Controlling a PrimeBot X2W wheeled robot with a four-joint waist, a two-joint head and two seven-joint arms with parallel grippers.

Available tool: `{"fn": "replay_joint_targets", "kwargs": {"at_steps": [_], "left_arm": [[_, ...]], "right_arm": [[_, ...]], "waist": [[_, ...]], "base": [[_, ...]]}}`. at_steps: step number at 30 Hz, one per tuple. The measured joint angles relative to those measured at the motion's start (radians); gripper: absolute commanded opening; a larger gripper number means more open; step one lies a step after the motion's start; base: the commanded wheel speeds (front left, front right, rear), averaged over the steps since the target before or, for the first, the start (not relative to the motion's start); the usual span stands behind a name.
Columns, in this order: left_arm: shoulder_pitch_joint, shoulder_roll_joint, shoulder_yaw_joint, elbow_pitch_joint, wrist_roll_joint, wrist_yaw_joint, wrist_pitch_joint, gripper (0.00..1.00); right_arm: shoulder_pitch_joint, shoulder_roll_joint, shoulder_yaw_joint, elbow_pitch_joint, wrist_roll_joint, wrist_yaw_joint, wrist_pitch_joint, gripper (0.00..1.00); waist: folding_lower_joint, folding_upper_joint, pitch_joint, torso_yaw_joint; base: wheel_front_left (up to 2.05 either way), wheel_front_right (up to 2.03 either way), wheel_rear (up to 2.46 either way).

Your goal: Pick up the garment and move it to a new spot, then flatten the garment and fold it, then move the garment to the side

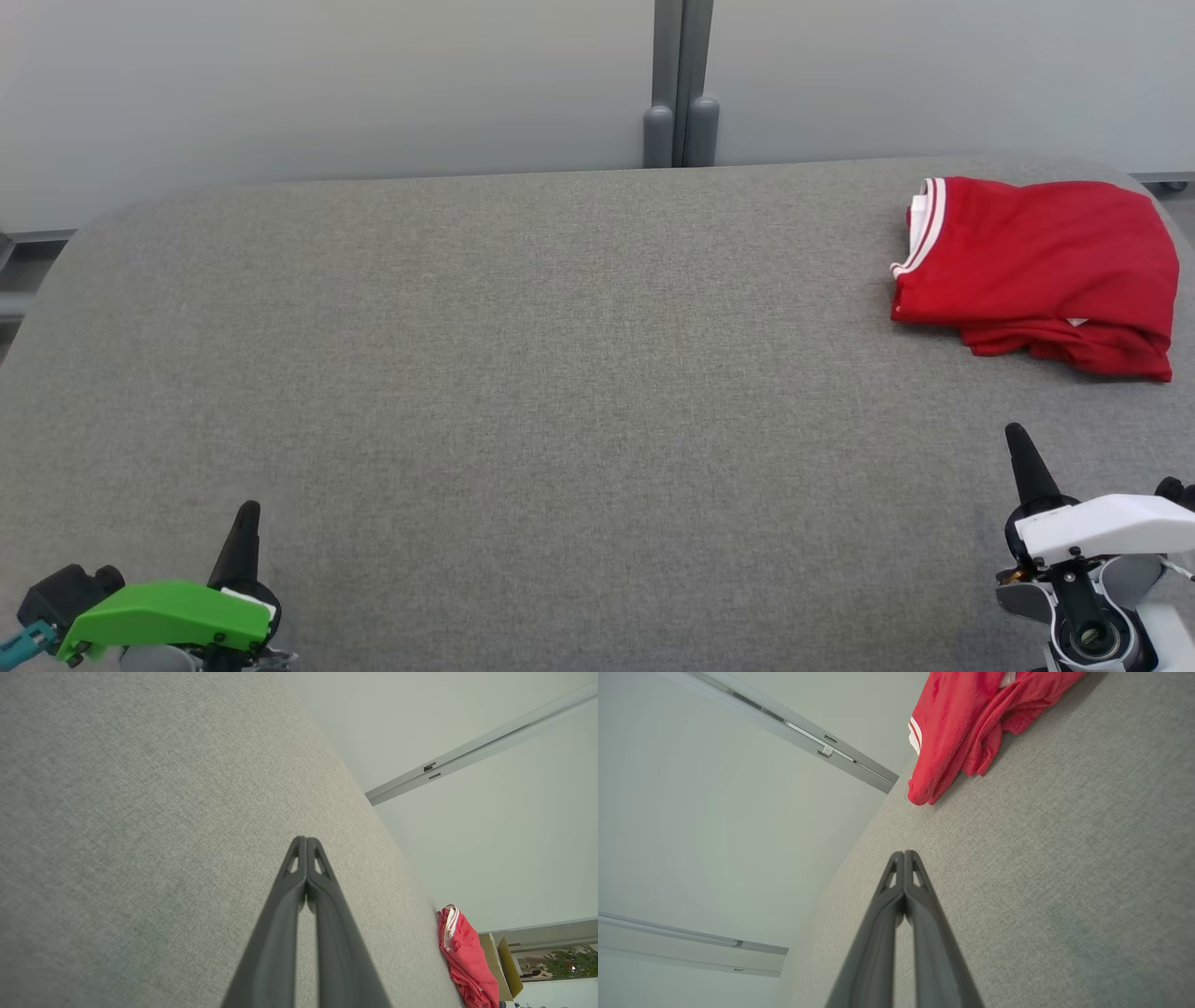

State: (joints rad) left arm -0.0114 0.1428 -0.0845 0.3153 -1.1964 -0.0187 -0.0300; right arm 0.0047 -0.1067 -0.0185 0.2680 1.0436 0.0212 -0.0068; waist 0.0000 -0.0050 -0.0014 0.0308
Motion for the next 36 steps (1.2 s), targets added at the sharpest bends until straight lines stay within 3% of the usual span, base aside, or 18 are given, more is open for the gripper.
{"fn": "replay_joint_targets", "kwargs": {"at_steps": [36], "left_arm": [[-0.034, -0.085, 0.135, -0.024, -0.325, -0.081, 0.117, 0.00]], "right_arm": [[-0.051, 0.051, -0.101, 0.009, 0.452, 0.080, 0.097, 0.00]], "waist": [[0.0000, 0.0000, 0.003, -0.026]], "base": [[0.00, 0.00, 0.00]]}}
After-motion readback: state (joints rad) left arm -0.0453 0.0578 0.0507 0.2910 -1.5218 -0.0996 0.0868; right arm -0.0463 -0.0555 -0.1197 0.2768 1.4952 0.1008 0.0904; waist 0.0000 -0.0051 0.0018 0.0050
